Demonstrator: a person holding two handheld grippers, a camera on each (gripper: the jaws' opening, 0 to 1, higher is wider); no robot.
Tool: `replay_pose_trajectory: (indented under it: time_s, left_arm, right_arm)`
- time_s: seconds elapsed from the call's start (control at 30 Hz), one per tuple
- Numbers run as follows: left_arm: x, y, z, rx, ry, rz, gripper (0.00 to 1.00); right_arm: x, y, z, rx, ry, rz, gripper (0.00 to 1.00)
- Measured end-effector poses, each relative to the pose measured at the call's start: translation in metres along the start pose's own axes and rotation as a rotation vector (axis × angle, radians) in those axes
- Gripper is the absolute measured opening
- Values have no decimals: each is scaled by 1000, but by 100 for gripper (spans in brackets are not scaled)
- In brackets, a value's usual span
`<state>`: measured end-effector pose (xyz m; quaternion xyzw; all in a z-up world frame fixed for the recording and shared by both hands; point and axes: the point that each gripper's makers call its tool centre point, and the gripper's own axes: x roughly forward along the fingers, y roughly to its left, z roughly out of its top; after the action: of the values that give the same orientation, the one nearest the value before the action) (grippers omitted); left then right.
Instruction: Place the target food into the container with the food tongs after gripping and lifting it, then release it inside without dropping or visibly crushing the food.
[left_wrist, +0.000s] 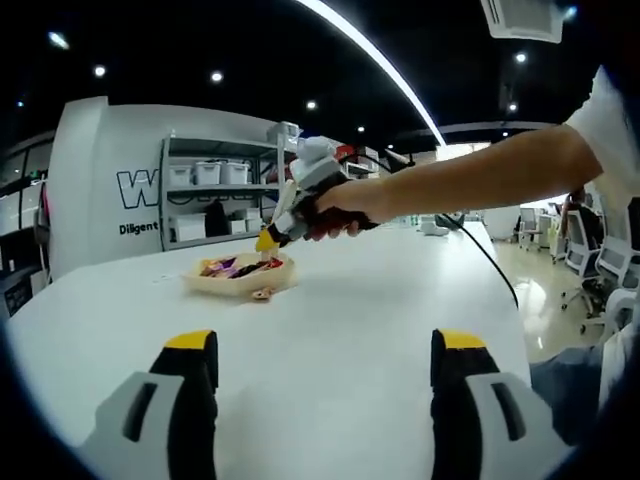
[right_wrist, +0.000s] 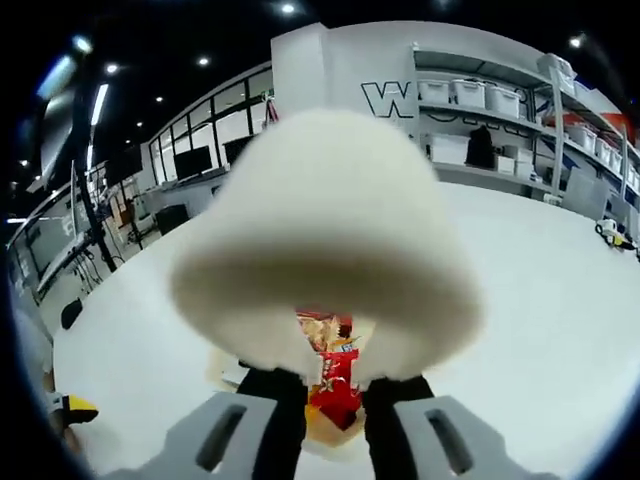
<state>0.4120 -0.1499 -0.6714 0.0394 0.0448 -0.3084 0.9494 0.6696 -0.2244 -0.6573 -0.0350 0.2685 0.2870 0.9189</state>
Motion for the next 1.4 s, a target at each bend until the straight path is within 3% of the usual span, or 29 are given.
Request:
replay_pose_trajectory:
  time_s: [0.23,0.53,0.8,0.9,0.97,1.03,1.17,1.4]
  left_arm:
    - [0,-1,0,-2,1,-3,87]
    - [1,-2,2,-19,-5,-16,87]
    - [1,0,2,-40,-9,-25,89]
    - [-3,20,13,76,-64,93,99]
    - [-5,14,16,7,-87,54,99]
    - [-5,14,8,-57,-41,32,99]
    - [-4,12,9,-30,-49,21,99]
    - [-3,5,9,-69,-38,-32,99]
  right_arm:
    - [-3,-2,0,5,-5,-4,15]
    - [-18,1,16,10,-42,16,16]
    - [-44,25,14,-30,-46,78,16]
    - [-54,36,11,-63,-43,104,16]
    - [-59,41,12,-60,-46,122,16]
    - [-64,48,10,-76,-43,135,16]
    - [-72,59,3,-92,-37,159,17]
    - [-79,71,-7,-124,-21,183,17]
